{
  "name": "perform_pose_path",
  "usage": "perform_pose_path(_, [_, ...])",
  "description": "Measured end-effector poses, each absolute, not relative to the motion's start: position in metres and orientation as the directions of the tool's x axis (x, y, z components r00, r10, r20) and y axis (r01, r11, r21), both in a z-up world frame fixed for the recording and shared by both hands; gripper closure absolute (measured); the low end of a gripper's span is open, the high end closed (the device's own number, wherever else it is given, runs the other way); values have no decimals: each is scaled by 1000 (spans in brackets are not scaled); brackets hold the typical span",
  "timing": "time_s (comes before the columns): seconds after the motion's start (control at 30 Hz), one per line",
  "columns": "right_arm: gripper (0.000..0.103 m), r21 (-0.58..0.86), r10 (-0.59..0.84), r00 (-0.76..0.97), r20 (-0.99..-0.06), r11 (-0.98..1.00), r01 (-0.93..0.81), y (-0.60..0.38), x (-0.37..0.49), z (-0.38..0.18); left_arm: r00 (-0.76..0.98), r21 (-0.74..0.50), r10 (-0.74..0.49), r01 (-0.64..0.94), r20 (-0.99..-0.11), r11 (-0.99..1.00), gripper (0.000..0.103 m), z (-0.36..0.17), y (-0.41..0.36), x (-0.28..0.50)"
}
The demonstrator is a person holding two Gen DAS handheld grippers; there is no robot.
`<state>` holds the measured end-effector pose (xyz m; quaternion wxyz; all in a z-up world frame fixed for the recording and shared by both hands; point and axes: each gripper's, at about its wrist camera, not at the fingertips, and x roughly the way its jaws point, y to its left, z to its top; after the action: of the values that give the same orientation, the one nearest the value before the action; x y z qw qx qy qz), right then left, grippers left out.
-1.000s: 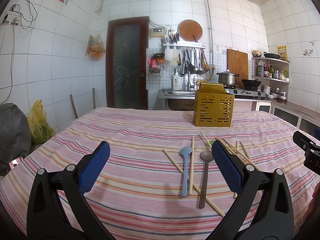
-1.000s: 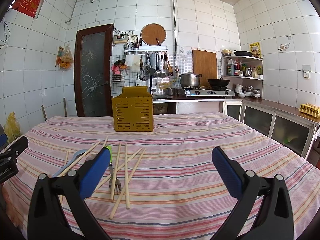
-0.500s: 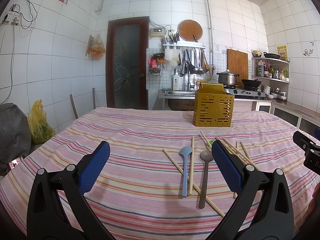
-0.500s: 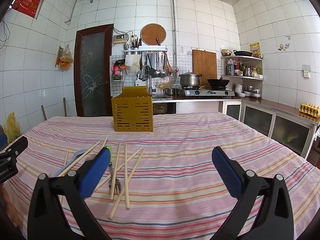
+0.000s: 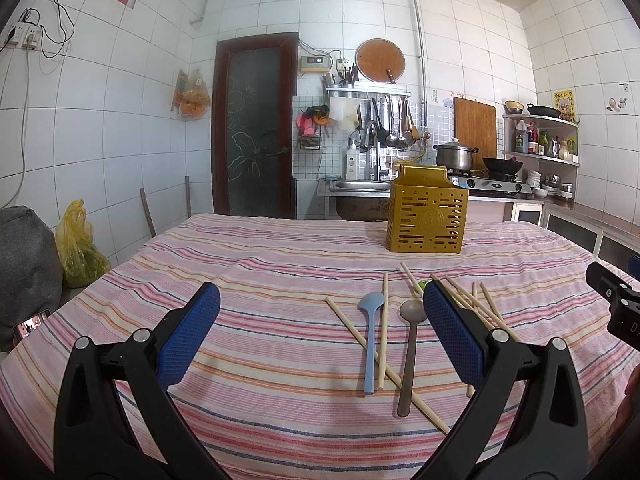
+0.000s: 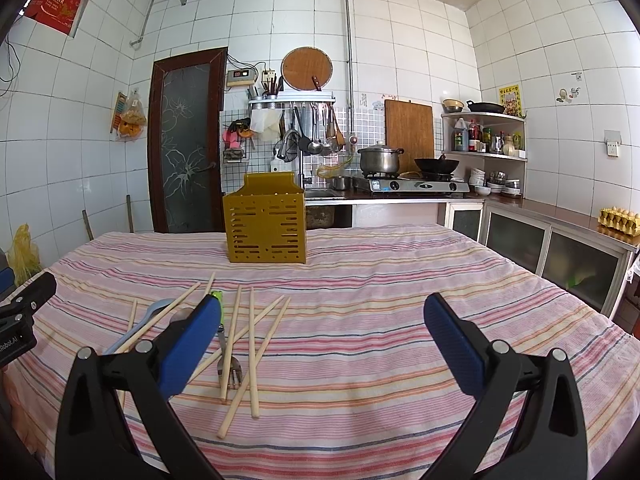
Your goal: Organize utensils
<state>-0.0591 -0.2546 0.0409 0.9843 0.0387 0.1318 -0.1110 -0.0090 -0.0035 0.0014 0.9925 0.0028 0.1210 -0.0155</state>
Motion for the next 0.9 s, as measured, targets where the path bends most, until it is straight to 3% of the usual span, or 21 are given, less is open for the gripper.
perform_pose_path(0.9, [4,34,-226,935,-275,969,245,-252,-57,42,967,13,-23,28,-253,1000,5,-1,-5,-6])
